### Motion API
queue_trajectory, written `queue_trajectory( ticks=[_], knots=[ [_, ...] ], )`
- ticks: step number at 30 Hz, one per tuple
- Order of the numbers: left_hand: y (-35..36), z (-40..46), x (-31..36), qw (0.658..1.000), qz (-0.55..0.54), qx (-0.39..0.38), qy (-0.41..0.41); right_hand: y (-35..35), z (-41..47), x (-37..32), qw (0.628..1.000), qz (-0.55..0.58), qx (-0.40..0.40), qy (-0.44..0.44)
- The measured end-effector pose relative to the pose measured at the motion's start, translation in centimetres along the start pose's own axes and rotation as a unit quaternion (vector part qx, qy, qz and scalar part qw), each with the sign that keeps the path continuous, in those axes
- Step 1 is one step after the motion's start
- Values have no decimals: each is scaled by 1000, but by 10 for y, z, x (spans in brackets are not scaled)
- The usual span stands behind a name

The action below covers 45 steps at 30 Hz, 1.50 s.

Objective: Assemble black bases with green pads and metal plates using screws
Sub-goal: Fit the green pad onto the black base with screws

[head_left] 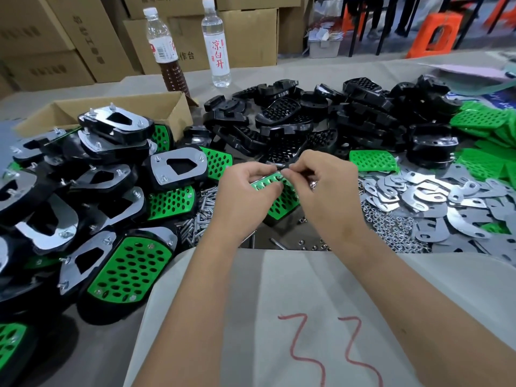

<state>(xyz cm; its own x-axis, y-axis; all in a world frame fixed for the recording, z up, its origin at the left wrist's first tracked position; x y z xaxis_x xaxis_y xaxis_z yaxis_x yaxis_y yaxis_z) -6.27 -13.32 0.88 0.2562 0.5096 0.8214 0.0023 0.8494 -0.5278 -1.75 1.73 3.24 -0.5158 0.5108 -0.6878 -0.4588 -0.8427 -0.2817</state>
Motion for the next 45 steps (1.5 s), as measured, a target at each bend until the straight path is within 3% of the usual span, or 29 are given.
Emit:
queue_trajectory(
  ticks=[7,20,24,25,29,33,36,39,45],
  knots=[
    [2,-2,10,994,92,5,61,0,-4,2,998,5,27,62],
    [0,-8,16,990,95,80,69,-1,3,4,990,34,57,126],
    [5,-11,23,980,135,108,95,-3,2,20,962,81,138,220],
    [4,-11,24,979,136,115,96,-3,1,17,963,81,152,207],
    [-2,-11,19,977,136,133,101,2,4,-2,993,53,66,83],
    [4,-11,22,980,123,120,104,-3,14,18,983,59,48,169],
    [7,-11,26,973,139,147,107,-2,29,17,985,-58,-15,162],
    [5,-12,24,966,171,160,112,6,25,19,980,-47,-54,186],
    [0,-11,18,975,139,133,110,12,25,-4,987,-76,-140,32]
  ],
)
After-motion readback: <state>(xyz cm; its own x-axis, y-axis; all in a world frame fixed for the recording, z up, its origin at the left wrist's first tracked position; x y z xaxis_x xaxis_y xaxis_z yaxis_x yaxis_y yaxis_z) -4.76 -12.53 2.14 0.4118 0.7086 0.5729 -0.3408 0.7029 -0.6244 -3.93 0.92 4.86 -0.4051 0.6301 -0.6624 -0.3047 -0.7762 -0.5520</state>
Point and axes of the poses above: each hand's wrist, its own z-axis towards the middle knuckle, its own y-axis out of the palm, x = y × z, the point moved 7 cm from there along z, towards the middle knuckle, and after that the axes turned 14 degrees about z, right-handed, at the moved point
